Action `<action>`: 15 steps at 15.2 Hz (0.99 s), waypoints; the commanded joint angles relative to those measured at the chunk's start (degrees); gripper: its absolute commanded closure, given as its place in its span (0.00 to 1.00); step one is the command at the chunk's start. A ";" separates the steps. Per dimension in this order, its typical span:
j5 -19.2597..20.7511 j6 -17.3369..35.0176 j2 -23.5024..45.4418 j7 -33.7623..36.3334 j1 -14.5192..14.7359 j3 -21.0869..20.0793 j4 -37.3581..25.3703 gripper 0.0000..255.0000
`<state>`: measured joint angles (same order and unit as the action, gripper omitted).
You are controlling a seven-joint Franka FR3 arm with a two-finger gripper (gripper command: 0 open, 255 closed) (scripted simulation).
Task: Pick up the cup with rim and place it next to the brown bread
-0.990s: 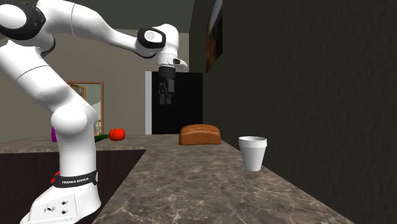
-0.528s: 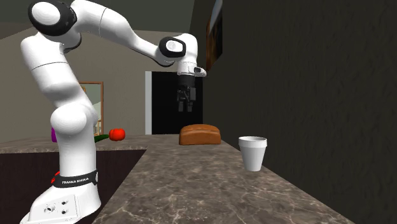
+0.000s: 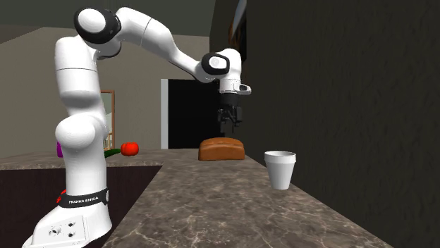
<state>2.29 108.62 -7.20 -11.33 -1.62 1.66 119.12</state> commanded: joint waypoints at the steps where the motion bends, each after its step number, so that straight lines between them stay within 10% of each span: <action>1: 0.37 0.94 4.63 -0.73 -0.17 0.22 -3.81 0.00; 15: 1.75 1.00 32.37 -4.74 -1.39 0.93 -32.13 0.00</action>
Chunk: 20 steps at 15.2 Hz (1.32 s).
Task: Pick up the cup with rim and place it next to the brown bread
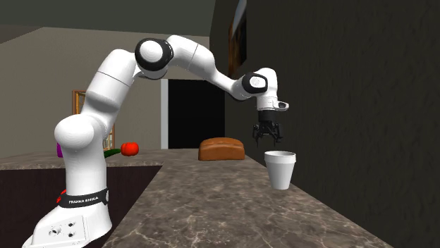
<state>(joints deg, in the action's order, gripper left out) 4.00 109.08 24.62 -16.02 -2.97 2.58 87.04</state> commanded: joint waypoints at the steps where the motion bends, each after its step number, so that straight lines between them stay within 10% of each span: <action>1: 0.05 1.25 0.70 -0.04 -0.07 0.02 0.51 0.00; 13: 0.09 4.39 1.52 0.00 -0.21 0.08 2.83 0.00; 14: 0.09 4.39 1.52 0.00 -0.21 0.08 2.83 1.00; 20: 0.09 4.40 1.50 0.00 -0.21 0.08 2.86 1.00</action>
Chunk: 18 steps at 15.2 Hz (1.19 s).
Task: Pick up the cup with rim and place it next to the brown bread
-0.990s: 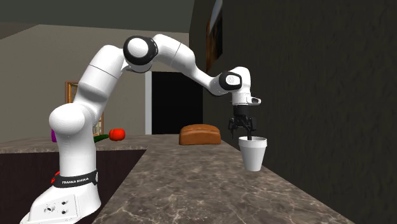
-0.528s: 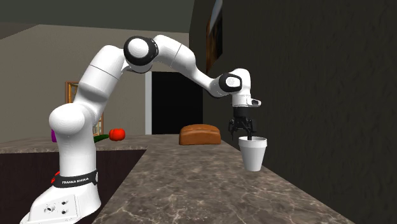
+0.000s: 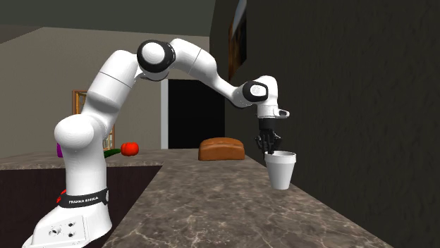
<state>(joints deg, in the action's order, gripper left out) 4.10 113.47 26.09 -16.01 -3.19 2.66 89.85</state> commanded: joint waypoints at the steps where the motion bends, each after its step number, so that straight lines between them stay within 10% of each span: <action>1: -0.01 0.00 0.04 -0.01 0.00 -0.01 0.02 1.00; 18: -0.15 -10.35 -2.40 -0.74 0.06 0.01 -7.92 1.00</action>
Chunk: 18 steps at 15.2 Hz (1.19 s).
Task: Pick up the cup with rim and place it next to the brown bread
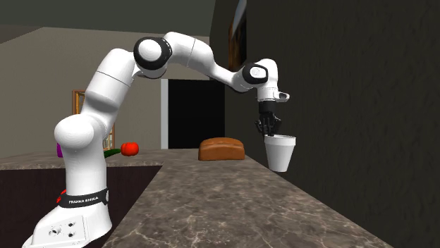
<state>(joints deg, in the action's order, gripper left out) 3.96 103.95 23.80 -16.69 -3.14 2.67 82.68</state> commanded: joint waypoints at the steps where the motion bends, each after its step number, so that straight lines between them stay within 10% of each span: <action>1: -0.02 -1.57 -0.17 -0.11 0.01 0.00 -1.42 1.00; 18: -0.20 -15.52 1.43 -1.12 -0.03 0.06 -17.00 1.00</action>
<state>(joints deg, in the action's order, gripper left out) 3.78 89.38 25.01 -17.70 -3.13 2.71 66.84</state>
